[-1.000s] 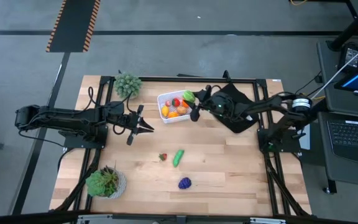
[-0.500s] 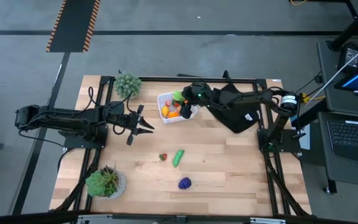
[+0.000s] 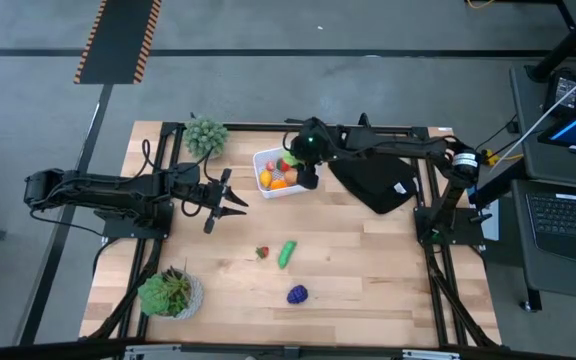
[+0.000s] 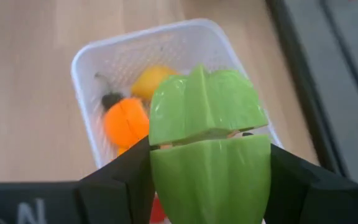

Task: Pick and placing Produce into tupperware
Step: Put the star fruit into the white bin

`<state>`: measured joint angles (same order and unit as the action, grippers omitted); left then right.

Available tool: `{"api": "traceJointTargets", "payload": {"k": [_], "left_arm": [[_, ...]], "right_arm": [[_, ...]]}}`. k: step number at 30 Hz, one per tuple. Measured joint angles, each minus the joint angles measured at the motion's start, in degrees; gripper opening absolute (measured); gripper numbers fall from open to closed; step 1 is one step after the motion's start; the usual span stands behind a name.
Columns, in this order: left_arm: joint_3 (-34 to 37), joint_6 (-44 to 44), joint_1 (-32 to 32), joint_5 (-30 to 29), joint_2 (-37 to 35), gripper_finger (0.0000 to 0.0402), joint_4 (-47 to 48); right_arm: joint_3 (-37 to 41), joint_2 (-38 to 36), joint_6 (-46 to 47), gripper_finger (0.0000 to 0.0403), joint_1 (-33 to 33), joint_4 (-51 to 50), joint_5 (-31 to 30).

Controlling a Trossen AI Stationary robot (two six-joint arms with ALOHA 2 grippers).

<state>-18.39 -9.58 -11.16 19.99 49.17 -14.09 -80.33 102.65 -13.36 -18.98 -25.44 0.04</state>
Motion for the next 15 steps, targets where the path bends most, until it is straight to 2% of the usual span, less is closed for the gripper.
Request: {"api": "traceJointTargets", "payload": {"k": [3,15], "left_arm": [[0.00,0.02,0.00,0.00,0.01,0.0097,-0.02],[0.00,0.07,0.00,0.00,0.00,0.0099,-0.07]], "right_arm": [[-1.99,0.00,-0.47,0.0213,-0.97,-3.37,2.41],[-2.93,0.00,-0.66,0.0213,-2.25,-6.87,2.66]]}}
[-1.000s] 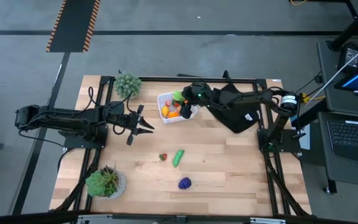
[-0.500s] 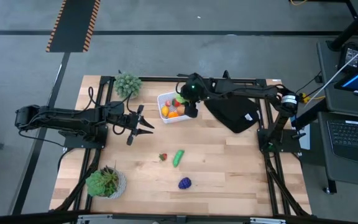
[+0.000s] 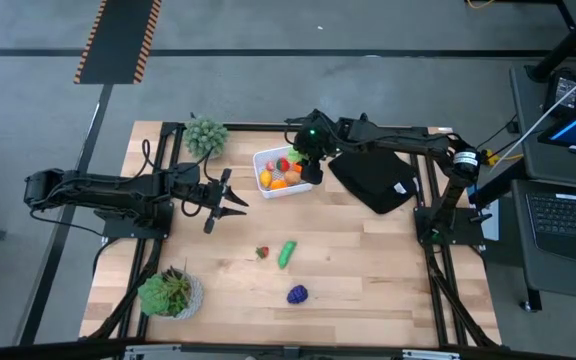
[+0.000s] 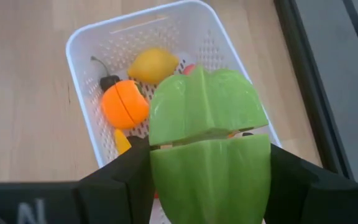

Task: Pick and placing Produce into tupperware
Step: Put the star fruit into the white bin

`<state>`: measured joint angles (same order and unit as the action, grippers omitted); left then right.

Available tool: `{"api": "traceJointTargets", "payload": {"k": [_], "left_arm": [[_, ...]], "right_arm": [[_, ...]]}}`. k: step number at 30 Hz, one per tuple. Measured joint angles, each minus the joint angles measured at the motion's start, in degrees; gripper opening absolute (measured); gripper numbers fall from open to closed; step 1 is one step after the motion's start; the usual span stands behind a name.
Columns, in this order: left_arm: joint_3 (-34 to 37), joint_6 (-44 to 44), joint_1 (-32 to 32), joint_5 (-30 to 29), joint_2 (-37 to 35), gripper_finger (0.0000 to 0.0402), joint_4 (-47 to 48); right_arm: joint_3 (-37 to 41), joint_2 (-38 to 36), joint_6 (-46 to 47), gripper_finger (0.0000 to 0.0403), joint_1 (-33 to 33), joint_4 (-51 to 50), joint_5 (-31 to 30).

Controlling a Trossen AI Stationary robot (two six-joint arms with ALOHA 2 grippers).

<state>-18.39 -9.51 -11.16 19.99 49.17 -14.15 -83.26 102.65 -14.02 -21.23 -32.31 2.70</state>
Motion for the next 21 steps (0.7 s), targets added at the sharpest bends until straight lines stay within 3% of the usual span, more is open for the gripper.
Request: {"api": "traceJointTargets", "payload": {"k": [9,21], "left_arm": [[0.00,0.15,0.00,0.00,0.00,0.0078,-0.01],[0.00,0.34,0.00,0.02,0.02,0.0052,0.13]], "right_arm": [[0.22,0.76,-0.20,0.0213,0.00,4.53,0.60],[0.39,11.53,-1.28,0.0213,-0.37,15.14,4.65]]}}
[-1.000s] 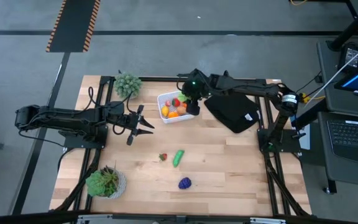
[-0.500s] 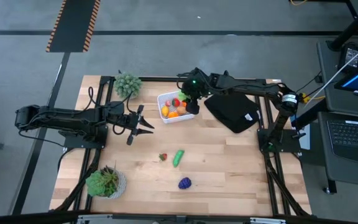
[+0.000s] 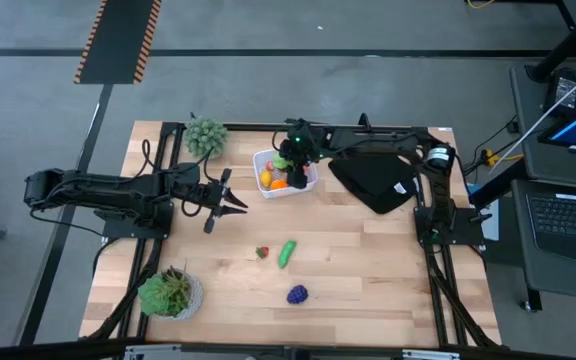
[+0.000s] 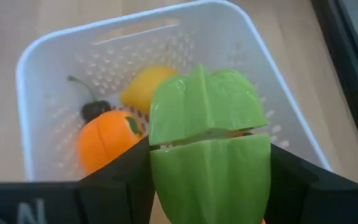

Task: Pick and placing Produce into tupperware
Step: Put the star fruit into the white bin, then put the strawberry into the white bin

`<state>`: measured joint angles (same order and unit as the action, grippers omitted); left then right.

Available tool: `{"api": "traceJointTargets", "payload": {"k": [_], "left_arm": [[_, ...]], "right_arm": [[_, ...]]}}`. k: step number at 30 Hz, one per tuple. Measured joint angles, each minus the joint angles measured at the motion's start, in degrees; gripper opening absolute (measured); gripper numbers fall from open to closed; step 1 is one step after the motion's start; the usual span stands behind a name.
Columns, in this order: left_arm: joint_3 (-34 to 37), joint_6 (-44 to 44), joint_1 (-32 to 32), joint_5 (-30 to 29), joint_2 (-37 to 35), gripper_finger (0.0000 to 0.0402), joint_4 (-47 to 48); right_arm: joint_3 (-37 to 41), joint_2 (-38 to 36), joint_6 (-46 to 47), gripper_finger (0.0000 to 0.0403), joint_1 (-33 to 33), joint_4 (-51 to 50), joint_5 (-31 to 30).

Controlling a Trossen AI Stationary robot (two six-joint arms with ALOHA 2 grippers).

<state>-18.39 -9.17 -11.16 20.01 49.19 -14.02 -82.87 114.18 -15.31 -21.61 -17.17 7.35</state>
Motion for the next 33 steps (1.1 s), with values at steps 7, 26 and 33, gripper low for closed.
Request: {"api": "traceJointTargets", "payload": {"k": [7,26,33], "left_arm": [[0.00,-0.35,-0.02,0.00,0.00,0.0037,0.02],[0.00,0.07,0.00,0.00,0.00,0.0028,0.04],[0.00,0.04,0.00,-0.02,0.00,0.0048,0.04]], "right_arm": [[0.00,0.90,0.36,0.0234,-0.02,1.82,0.31],[-0.02,1.30,3.03,0.0278,-0.04,7.29,0.33],[-0.26,0.84,0.51,0.0280,-0.04,6.14,0.20]]}}
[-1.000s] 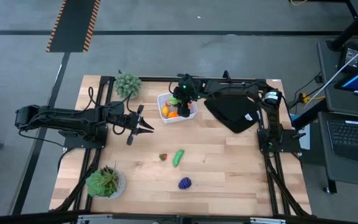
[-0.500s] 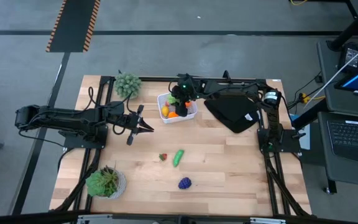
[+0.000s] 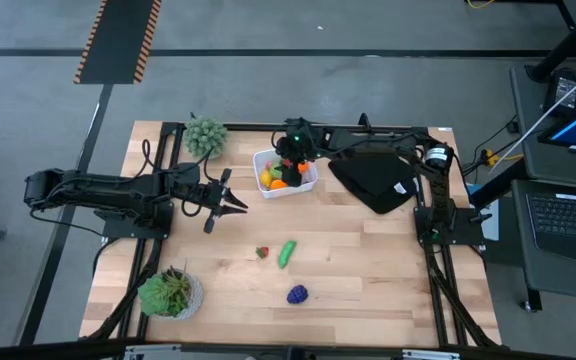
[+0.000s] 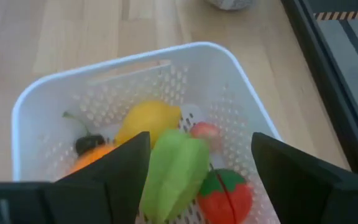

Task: Pick and placing Produce into tupperware
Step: Put the strawberry into the white bin

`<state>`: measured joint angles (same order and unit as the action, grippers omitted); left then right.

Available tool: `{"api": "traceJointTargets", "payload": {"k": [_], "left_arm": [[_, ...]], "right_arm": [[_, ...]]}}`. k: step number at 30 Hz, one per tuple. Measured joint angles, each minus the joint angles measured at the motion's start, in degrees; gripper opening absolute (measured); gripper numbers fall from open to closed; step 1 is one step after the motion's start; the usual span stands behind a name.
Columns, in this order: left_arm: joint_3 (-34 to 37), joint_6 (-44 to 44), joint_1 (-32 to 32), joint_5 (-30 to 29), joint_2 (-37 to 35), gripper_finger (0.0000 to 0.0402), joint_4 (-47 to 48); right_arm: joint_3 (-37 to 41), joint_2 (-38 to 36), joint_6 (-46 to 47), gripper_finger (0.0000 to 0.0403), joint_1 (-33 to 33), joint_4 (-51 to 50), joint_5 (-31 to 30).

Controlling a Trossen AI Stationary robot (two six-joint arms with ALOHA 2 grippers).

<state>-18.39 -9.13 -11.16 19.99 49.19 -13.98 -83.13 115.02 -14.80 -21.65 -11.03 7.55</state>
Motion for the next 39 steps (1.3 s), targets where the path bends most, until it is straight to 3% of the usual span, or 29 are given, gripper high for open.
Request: {"api": "traceJointTargets", "payload": {"k": [11,21,33,39], "left_arm": [[-0.02,-0.02,0.00,0.00,-0.02,0.0076,0.00],[-0.02,-0.02,0.04,0.01,-0.02,0.0095,0.00],[-0.02,-0.66,0.07,0.00,-0.02,0.0115,-0.59],[-0.02,-0.24,0.07,0.00,-0.02,0.0124,-4.19]], "right_arm": [[2.19,-9.41,2.79,0.0281,0.90,-5.76,-0.40],[32.40,-24.99,6.86,0.0281,6.32,24.07,-0.41],[55.73,-54.63,8.61,0.0281,7.26,32.05,-0.55],[67.34,-61.84,10.78,0.0281,7.74,42.96,-0.51]]}}
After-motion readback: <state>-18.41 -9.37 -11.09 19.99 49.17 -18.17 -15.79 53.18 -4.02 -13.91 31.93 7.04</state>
